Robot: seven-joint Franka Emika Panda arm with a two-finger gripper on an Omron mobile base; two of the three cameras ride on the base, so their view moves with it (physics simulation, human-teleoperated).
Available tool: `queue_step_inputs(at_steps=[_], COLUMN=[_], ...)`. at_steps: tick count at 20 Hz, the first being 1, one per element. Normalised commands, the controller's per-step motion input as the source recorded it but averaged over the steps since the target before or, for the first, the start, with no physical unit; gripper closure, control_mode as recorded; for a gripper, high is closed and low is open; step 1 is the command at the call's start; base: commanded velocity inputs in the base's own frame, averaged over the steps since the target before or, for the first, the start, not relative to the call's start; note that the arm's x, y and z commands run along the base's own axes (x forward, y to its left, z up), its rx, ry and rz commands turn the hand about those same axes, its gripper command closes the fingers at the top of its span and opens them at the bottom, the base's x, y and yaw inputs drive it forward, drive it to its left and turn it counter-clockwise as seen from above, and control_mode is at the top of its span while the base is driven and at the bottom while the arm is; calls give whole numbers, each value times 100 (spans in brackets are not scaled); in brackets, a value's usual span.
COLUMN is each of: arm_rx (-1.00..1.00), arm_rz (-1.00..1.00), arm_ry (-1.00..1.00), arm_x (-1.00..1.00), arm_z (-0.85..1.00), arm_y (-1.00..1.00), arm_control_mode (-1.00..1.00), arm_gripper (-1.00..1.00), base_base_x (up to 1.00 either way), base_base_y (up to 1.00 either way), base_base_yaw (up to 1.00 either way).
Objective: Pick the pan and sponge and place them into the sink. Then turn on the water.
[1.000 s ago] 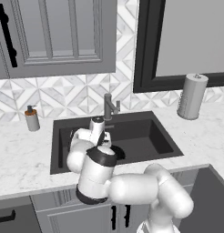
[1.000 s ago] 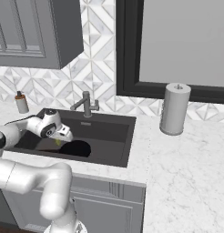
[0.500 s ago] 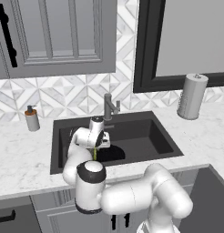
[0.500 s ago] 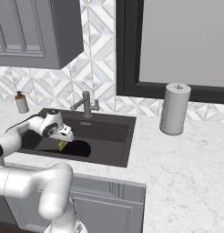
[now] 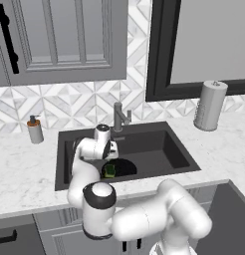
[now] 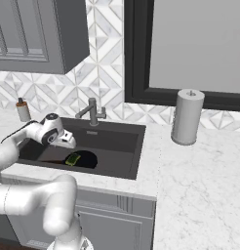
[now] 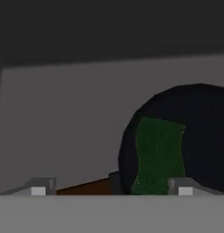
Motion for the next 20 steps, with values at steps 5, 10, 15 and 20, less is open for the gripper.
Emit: queue_step_inputs(at_steps=[5,10,15,20], arm_rx=[0,0,-2,-3], arm_rz=[1,7,14,16], arm_ry=[-3,-2,-9,-18], arm_x=[-41,-71,-78,-62], arm_z=[97,81,75,44], arm_y=[7,2,-16,-77], arm_control_mode=[-100,-100,-100,-100], arm_gripper=[-100,-100,-100,-100], base_base_x=[0,0,0,0], base_base_y=[0,0,0,0], base_base_yaw=[0,0,0,0])
